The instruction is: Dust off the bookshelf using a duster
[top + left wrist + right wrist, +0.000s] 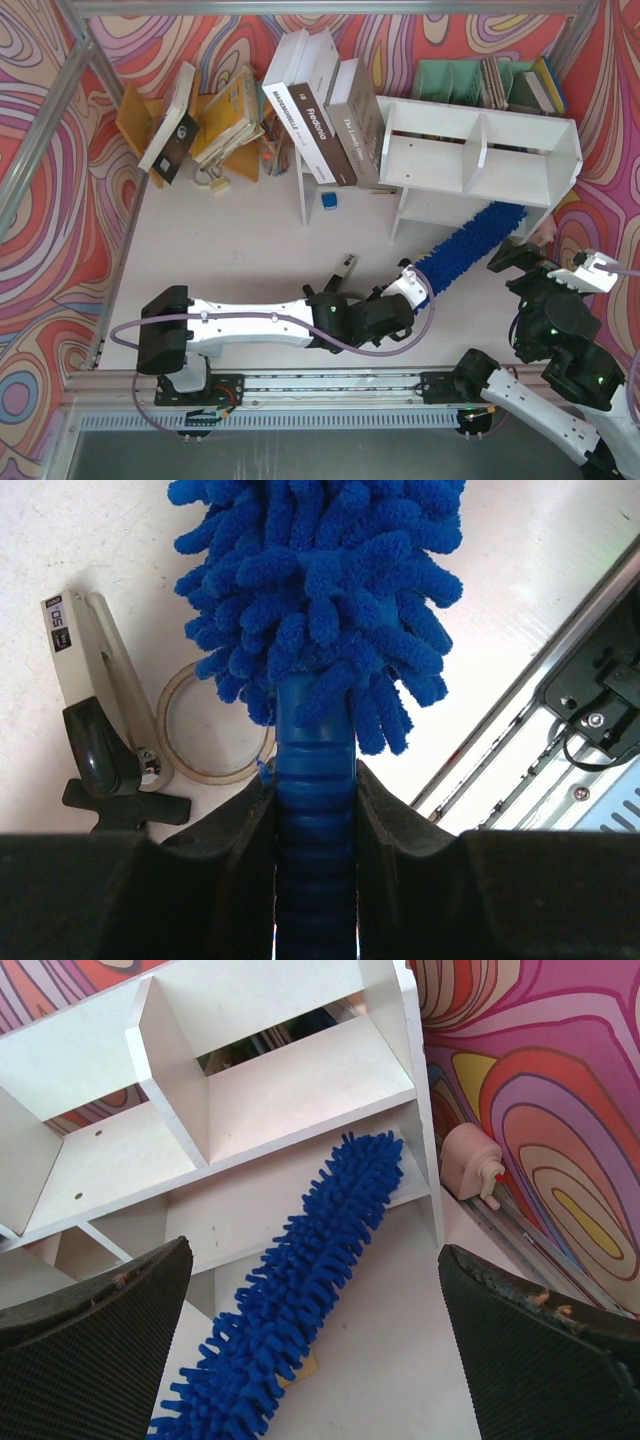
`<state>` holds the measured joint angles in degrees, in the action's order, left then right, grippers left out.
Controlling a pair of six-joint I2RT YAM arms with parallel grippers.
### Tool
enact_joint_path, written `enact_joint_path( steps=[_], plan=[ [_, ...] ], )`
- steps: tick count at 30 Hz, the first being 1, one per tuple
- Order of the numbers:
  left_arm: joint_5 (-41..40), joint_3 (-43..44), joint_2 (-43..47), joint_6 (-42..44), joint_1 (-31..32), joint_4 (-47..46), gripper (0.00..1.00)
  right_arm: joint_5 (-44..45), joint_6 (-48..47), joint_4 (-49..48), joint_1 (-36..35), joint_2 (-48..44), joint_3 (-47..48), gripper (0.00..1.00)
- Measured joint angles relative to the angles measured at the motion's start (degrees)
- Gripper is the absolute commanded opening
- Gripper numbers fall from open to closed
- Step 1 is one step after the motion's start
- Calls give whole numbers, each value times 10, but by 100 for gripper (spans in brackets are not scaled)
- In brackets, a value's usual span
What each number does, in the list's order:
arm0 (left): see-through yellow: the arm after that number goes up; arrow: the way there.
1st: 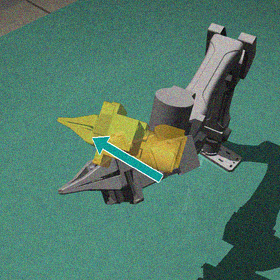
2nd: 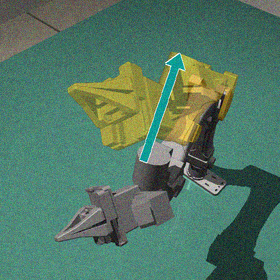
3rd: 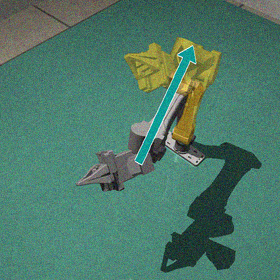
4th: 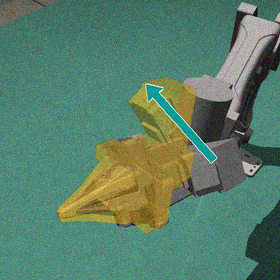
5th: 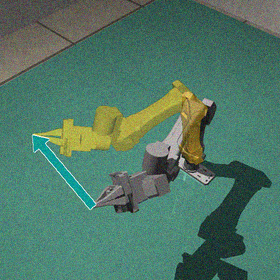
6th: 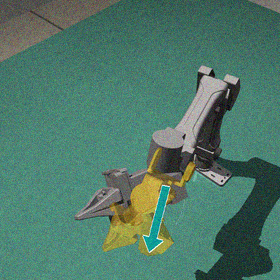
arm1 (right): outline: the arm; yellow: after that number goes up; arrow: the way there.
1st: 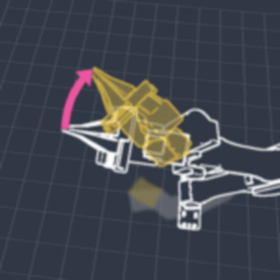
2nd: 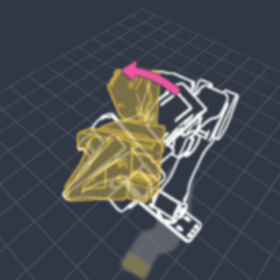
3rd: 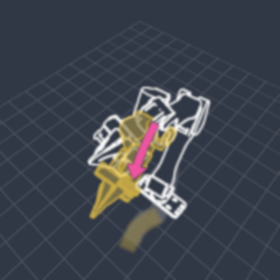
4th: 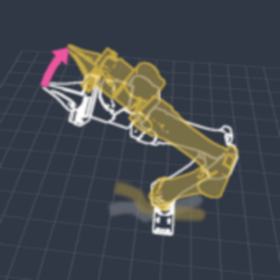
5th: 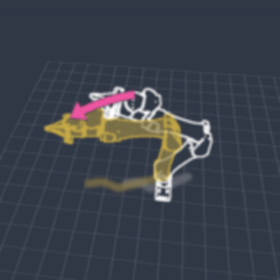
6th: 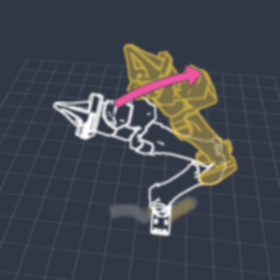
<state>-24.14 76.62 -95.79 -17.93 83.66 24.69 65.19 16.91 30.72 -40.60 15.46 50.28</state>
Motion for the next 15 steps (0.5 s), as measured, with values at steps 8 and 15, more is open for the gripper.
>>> enact_joint_path(
  steps=[8,15],
  plan=[
    [-7,-36,43,2,10,-7,0,0,0,0,0,0,0,99],
    [-10,-35,45,-11,-39,-3,0,0,0,0,0,0,0,99]
  ],
)
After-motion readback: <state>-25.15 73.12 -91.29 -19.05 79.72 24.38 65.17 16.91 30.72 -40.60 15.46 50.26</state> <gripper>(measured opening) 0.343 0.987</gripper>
